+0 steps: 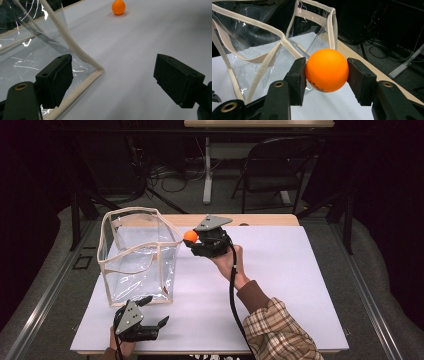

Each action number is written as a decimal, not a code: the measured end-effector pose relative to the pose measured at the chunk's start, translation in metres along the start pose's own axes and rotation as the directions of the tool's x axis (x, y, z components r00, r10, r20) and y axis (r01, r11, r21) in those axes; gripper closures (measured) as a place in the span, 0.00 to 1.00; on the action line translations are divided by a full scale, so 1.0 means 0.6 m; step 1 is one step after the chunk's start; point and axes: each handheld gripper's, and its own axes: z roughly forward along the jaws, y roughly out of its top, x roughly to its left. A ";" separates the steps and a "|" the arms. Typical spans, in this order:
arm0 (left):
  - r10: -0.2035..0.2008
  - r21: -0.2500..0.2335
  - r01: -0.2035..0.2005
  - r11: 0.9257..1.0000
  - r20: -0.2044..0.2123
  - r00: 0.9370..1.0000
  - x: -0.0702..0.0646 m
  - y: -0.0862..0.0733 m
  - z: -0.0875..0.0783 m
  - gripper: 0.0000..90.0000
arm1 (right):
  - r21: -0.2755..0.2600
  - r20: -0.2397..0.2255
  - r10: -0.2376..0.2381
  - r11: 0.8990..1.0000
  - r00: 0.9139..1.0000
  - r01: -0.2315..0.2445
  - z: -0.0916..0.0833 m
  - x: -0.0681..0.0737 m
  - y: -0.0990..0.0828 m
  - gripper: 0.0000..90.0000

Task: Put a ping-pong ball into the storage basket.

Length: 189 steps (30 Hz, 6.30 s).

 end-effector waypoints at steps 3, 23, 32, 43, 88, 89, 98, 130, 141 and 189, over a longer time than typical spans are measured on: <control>0.001 0.000 -0.001 1.000 0.000 1.000 0.000 0.000 0.000 0.18 | -0.002 -0.002 0.002 1.000 1.000 -0.002 0.002 0.000 0.003 0.57; 0.000 -0.002 0.000 1.000 0.001 1.000 0.000 0.000 0.000 0.18 | -0.025 -0.010 -0.011 1.000 1.000 0.011 0.023 0.006 0.031 0.57; 0.002 -0.002 -0.002 1.000 0.000 1.000 0.001 0.000 -0.001 0.18 | -0.037 -0.008 -0.025 0.999 1.000 0.025 0.030 0.011 0.041 0.57; 0.002 -0.001 -0.002 1.000 0.003 1.000 0.000 0.000 0.000 0.18 | -0.050 -0.013 -0.028 0.998 1.000 0.028 0.037 0.015 0.054 0.57; 0.000 -0.006 0.000 1.000 0.002 1.000 0.001 0.000 0.000 0.18 | -0.068 -0.036 0.003 0.998 0.999 -0.006 0.099 0.030 0.083 0.57; 0.000 -0.005 0.000 1.000 0.001 1.000 0.001 0.000 0.000 0.18 | -0.064 -0.038 0.004 0.998 0.999 -0.007 0.101 0.030 0.083 0.57; 0.000 -0.006 0.000 1.000 0.003 1.000 0.001 0.000 0.000 0.18 | -0.056 -0.041 0.012 0.998 0.999 -0.014 0.115 0.033 0.084 0.57; 0.000 -0.007 0.000 1.000 0.005 1.000 0.001 0.000 -0.001 0.18 | 0.065 -0.067 0.076 0.995 0.995 -0.072 0.157 0.035 0.075 0.44; -0.003 -0.008 0.003 1.000 0.006 1.000 0.001 0.000 0.000 0.18 | 0.091 -0.145 0.088 0.993 0.985 -0.075 0.127 0.025 0.072 0.26; 0.002 -0.001 -0.002 1.000 0.004 1.000 0.001 0.000 0.001 0.18 | 0.130 -0.123 0.060 0.991 0.991 -0.044 -0.046 -0.019 -0.163 0.15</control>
